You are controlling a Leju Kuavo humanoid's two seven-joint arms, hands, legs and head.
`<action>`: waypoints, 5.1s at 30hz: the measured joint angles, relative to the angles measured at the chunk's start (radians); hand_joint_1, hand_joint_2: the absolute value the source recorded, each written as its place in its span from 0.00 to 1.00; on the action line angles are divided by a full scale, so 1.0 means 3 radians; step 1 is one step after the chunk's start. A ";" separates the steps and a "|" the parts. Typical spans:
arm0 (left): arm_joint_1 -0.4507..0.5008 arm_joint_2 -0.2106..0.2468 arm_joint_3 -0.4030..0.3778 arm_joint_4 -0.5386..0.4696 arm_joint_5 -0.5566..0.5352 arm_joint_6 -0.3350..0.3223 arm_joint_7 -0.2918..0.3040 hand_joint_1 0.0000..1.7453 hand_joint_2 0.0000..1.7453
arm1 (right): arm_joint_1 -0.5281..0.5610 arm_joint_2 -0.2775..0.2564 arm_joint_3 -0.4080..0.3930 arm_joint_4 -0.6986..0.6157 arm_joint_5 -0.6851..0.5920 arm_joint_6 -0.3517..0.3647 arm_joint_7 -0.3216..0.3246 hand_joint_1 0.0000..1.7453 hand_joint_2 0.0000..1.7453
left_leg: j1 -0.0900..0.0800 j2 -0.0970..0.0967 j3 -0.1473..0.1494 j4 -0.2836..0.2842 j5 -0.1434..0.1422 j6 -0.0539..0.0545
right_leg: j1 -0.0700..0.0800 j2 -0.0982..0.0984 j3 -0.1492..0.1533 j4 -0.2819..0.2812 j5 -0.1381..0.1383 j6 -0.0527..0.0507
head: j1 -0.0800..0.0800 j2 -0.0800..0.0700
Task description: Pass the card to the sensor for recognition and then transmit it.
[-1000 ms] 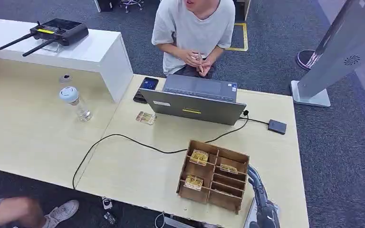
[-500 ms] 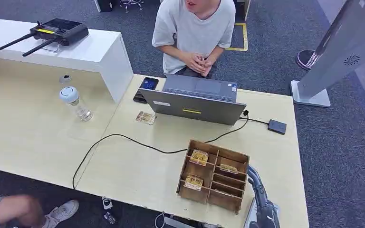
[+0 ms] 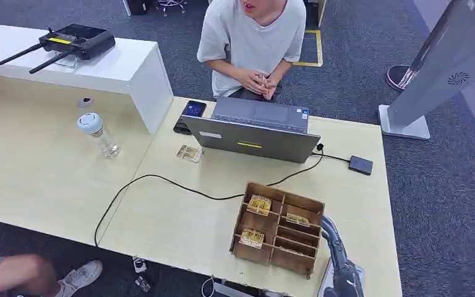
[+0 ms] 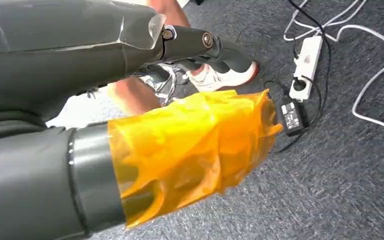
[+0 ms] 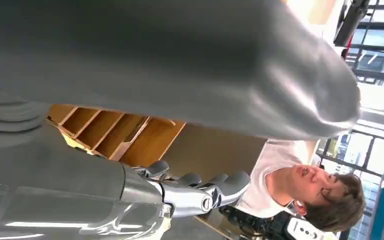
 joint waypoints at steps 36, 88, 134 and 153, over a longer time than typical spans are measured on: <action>-0.0015 0.0003 0.0008 0.0000 -0.0029 -0.0005 0.0056 0.00 0.00 | -0.0133 0.0071 0.0000 0.0122 0.1553 -0.0019 0.0563 0.00 1.00 | 0.0000 0.0000 0.0000 0.0000 0.0000 0.0000 | 0.0000 0.0000 0.0000 0.0000 0.0000 0.0000 | 0.0000 0.0000; -0.0082 -0.0014 -0.0024 0.0000 -0.0270 -0.0210 0.0193 0.00 0.00 | -0.0414 0.0516 -0.0435 0.0767 0.3287 0.0212 0.1387 0.00 1.00 | 0.0000 0.0000 0.0001 0.0000 0.0001 0.0001 | 0.0000 0.0000 0.0001 0.0000 0.0000 0.0000 | 0.0000 0.0000; -0.0094 -0.0015 -0.0099 0.0000 -0.0389 -0.0301 0.0179 0.00 0.00 | -0.0744 0.0783 -0.0477 0.1441 0.3432 0.0399 0.1291 0.05 1.00 | 0.0000 0.0000 0.0001 0.0000 0.0002 -0.0001 | 0.0000 0.0000 0.0001 0.0000 0.0001 -0.0001 | 0.0000 0.0000; -0.0108 -0.0015 -0.0102 0.0000 -0.0389 -0.0311 0.0179 0.00 0.00 | -0.0788 0.0809 -0.0477 0.1553 0.3449 0.0434 0.1297 0.81 1.00 | 0.0000 0.0000 0.0001 0.0000 0.0003 -0.0002 | 0.0000 0.0000 0.0001 0.0000 0.0002 -0.0001 | 0.0000 0.0000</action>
